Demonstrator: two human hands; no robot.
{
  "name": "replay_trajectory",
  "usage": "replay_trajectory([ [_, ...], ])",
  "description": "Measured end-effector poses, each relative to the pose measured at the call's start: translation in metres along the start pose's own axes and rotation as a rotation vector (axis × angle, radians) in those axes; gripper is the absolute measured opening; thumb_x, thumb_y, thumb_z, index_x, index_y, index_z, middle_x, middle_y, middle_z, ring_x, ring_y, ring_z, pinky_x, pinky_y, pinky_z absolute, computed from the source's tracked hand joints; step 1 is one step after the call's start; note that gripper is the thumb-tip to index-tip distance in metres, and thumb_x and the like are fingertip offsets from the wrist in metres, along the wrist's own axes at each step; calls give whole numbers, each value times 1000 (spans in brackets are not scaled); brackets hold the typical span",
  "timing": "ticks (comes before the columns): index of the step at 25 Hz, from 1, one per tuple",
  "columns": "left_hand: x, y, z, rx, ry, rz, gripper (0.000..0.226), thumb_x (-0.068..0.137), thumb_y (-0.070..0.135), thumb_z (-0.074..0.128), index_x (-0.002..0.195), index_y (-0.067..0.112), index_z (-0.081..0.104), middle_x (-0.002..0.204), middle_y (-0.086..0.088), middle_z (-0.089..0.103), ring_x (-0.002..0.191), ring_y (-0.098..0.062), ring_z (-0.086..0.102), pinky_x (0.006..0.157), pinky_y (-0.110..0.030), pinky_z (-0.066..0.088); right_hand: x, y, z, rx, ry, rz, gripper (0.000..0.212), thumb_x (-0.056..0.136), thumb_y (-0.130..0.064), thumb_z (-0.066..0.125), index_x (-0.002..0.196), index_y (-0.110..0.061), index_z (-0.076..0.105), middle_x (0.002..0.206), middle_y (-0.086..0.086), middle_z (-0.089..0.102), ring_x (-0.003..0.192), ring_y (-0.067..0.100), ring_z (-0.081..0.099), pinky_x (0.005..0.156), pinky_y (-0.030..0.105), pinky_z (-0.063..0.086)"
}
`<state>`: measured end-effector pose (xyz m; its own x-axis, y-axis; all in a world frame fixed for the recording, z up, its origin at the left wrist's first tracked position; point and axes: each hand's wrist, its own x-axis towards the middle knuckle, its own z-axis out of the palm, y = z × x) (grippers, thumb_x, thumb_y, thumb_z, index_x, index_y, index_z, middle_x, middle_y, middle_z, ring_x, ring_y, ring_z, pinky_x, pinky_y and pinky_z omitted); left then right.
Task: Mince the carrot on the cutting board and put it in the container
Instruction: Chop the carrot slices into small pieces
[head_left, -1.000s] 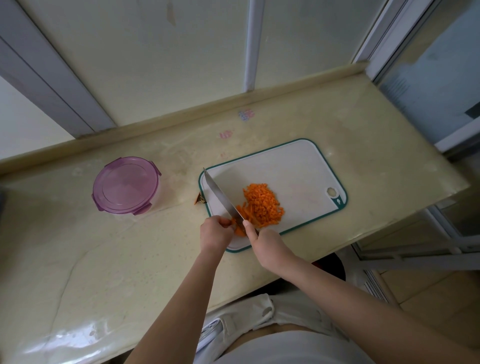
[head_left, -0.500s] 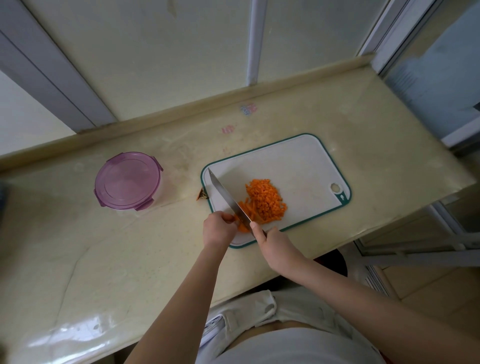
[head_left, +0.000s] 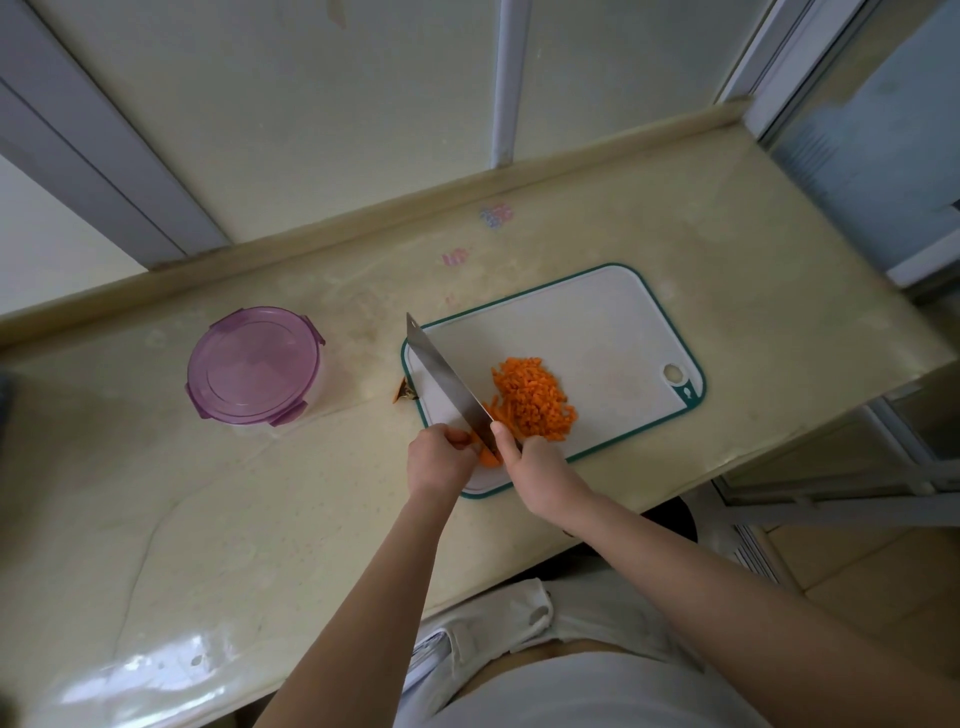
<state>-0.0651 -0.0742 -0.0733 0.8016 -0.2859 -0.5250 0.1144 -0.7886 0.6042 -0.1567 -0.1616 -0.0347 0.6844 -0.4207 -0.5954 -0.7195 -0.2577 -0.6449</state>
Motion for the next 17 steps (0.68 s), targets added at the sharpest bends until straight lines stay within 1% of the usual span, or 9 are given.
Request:
replay_trajectory([
  [2,-1,1,-1,1,-3,8,17,81,17,66,96,10,70,97,-3,68,93,-19,61,76,-24,46,7,-6,-2,-24,-6,-5,51,98,-55,24,61,-23,38,60,-1,43,53,11,39,54,27,35],
  [4,-3,1,-2,-3,0,20,16,81,15,66,96,10,70,97,-3,68,90,-16,60,75,-24,45,11,-8,-3,15,-2,-5,59,98,-56,24,53,-18,30,51,0,36,44,14,33,52,33,31],
  [7,-5,2,-2,-11,21,36,17,80,16,67,96,9,69,96,-3,67,90,-16,59,75,-24,44,8,-7,-7,114,15,-14,61,97,-58,24,52,-17,29,44,-3,29,37,13,27,47,30,24],
  [11,-6,0,-3,-16,15,48,18,81,15,68,97,9,67,96,-3,66,90,-16,59,74,-22,43,-1,-11,-11,197,44,-39,58,97,-57,25,55,-17,30,50,1,32,39,13,27,47,30,22],
  [14,-9,-1,-4,-32,24,78,19,82,15,68,100,8,66,93,-2,65,83,-12,57,72,-20,42,-10,-7,-13,183,35,-23,57,96,-58,24,56,-17,30,47,-3,29,37,10,26,46,26,23],
  [17,-12,-4,-4,-67,57,104,20,83,15,68,101,6,66,88,1,61,81,-10,55,72,-17,40,-19,1,-11,163,44,7,59,97,-57,25,53,-17,29,39,-8,28,33,7,26,45,25,24],
])
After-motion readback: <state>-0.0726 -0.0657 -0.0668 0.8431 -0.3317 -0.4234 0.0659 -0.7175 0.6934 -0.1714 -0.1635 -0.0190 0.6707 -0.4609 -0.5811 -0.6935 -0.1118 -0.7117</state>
